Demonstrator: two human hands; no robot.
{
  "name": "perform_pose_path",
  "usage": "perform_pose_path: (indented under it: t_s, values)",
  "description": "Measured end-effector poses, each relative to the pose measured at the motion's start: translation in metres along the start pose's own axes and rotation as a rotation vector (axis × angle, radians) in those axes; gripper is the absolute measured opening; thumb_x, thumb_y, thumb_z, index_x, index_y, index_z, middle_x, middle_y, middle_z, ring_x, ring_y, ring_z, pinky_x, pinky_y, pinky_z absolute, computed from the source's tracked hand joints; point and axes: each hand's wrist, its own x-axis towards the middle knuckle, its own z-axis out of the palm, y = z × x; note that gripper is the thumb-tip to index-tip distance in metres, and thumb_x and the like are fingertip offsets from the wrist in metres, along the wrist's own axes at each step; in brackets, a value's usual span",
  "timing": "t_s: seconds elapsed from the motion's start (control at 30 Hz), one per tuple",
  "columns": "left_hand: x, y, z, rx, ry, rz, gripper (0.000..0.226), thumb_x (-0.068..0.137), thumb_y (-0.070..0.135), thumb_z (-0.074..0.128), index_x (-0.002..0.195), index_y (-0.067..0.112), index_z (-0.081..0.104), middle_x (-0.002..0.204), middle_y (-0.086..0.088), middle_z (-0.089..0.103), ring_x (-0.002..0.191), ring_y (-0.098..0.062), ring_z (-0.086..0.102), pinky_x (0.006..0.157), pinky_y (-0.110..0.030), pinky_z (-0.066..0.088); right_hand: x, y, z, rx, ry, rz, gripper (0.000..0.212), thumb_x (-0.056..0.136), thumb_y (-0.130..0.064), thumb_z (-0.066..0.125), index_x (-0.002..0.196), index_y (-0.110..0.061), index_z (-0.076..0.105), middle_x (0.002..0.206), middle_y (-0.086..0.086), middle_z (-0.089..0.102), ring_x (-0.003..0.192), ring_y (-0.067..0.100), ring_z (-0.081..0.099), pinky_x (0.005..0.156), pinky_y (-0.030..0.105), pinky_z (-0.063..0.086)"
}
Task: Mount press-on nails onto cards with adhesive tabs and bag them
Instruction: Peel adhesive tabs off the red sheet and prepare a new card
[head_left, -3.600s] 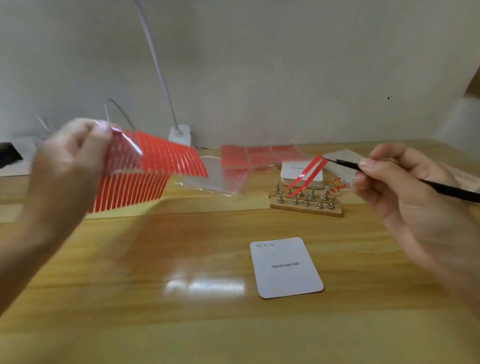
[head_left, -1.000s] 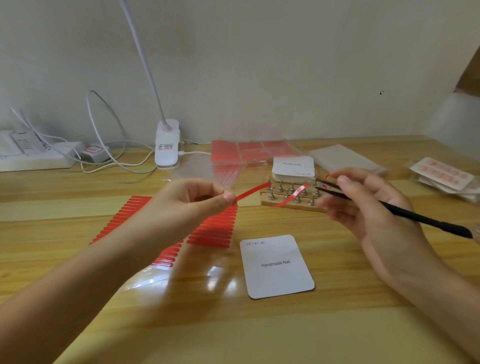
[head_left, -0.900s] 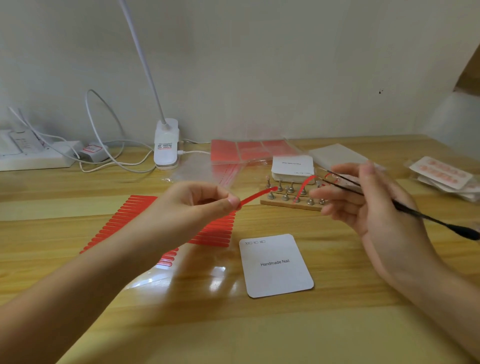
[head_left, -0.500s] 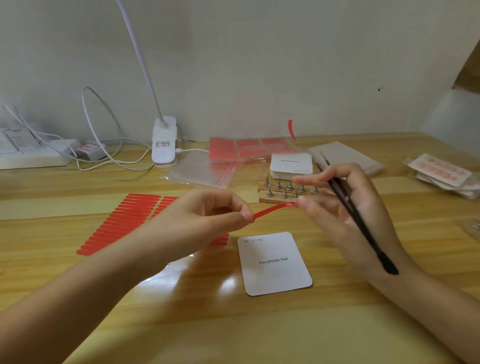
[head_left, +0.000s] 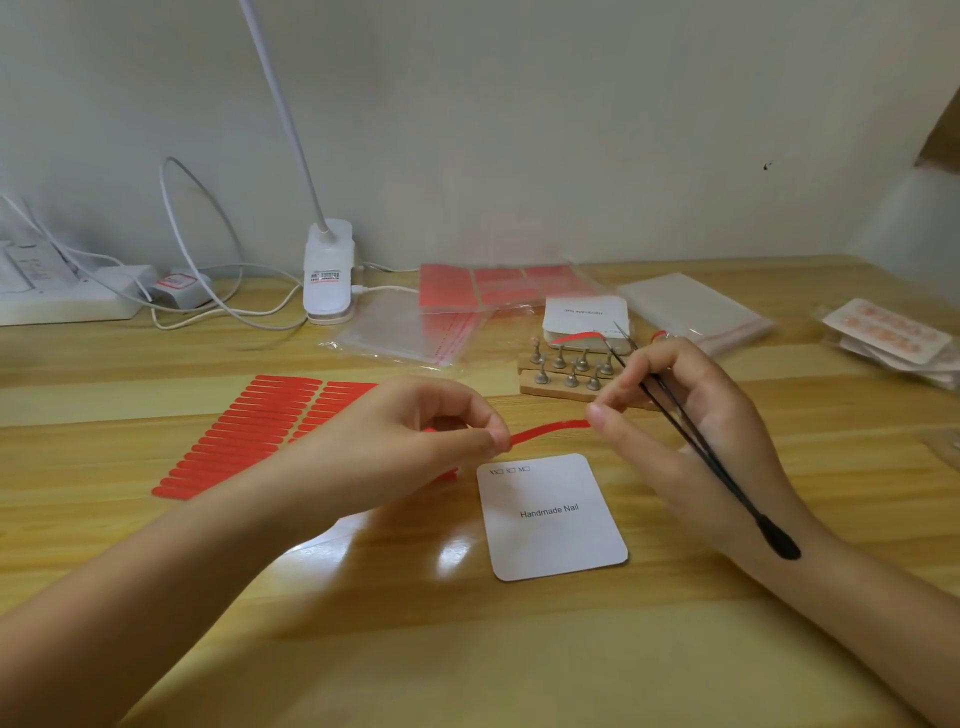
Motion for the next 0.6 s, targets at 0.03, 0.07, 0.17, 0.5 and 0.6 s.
perform_pose_path:
  t_s: [0.03,0.07,0.17,0.5,0.6]
  values:
    - [0.0003,-0.0006,-0.0002,0.006,-0.001,-0.003,0.011,0.081,0.026,0.063,0.073,0.021,0.069,0.068,0.007,0.062,0.068,-0.006,0.055,0.069,-0.017,0.043,0.0,0.0009,0.0,-0.006,-0.01,0.001,0.026,0.075,-0.001,0.07,0.08,-0.016,0.05,0.074,0.004,0.063,0.072,0.001,0.059,0.073,0.007,0.042]
    - [0.0007,-0.0012,-0.0002,0.01,-0.001,-0.005,0.011,0.08,0.027,0.063,0.073,0.021,0.069,0.067,0.008,0.062,0.067,-0.005,0.055,0.068,-0.016,0.042,0.0,0.0019,-0.0003,-0.007,-0.017,0.006,0.027,0.075,-0.001,0.071,0.08,-0.017,0.05,0.075,0.003,0.063,0.072,0.001,0.059,0.073,0.007,0.042]
    - [0.0018,-0.0031,-0.0003,0.021,0.002,-0.007,0.012,0.079,0.029,0.063,0.073,0.021,0.07,0.071,0.005,0.063,0.07,-0.007,0.054,0.069,-0.02,0.039,0.0,0.0037,-0.0002,-0.009,-0.03,0.015,0.028,0.074,-0.002,0.071,0.08,-0.019,0.05,0.076,0.0,0.064,0.073,0.002,0.059,0.074,0.008,0.042]
    - [0.0024,-0.0037,0.0,0.03,-0.013,-0.012,0.011,0.079,0.032,0.064,0.072,0.026,0.07,0.071,0.006,0.064,0.069,-0.007,0.054,0.066,-0.019,0.038,-0.0005,0.0071,0.0005,-0.063,-0.044,-0.002,0.034,0.075,-0.003,0.073,0.08,-0.025,0.048,0.08,-0.005,0.065,0.075,0.005,0.057,0.076,0.016,0.044]
    - [0.0026,-0.0039,0.0003,0.031,-0.013,-0.009,0.01,0.079,0.031,0.064,0.073,0.026,0.07,0.073,0.004,0.064,0.071,-0.009,0.053,0.068,-0.023,0.037,-0.0007,0.0072,0.0011,-0.068,-0.043,-0.019,0.029,0.074,-0.01,0.071,0.079,-0.028,0.048,0.08,-0.006,0.065,0.076,0.005,0.058,0.077,0.018,0.045]
